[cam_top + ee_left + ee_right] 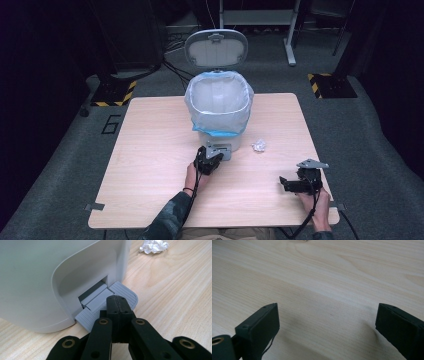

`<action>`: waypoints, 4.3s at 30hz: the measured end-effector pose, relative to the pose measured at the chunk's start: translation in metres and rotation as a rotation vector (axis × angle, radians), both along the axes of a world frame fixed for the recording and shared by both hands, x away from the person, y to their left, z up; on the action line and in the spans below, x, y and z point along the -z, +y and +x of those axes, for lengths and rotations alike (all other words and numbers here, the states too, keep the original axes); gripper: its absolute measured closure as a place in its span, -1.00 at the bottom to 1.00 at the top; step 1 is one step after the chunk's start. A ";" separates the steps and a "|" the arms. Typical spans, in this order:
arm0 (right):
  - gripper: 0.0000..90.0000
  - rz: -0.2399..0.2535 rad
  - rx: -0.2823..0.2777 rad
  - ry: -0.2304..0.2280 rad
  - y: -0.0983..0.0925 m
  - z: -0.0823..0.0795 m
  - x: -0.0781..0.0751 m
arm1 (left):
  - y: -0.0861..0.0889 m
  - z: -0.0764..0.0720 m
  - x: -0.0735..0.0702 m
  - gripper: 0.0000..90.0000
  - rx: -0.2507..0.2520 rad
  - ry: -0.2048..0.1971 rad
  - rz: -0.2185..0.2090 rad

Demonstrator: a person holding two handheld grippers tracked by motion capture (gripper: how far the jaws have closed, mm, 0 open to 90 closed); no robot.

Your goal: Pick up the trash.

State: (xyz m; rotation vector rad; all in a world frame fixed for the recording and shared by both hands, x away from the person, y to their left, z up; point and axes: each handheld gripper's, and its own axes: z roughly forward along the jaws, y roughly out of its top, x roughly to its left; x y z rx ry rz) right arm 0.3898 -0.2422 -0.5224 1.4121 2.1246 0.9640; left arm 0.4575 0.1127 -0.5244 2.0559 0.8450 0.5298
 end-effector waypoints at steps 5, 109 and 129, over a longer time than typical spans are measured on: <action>-0.86 0.004 -0.033 0.002 0.006 0.007 -0.007 | -0.001 0.000 0.000 1.00 -0.003 -0.006 0.004; 0.69 -0.039 -0.229 0.063 0.089 0.123 -0.029 | 0.002 0.002 0.001 1.00 -0.003 0.016 -0.030; 0.71 0.018 -0.266 0.053 0.075 0.107 -0.085 | 0.002 0.003 0.000 1.00 -0.005 0.018 -0.030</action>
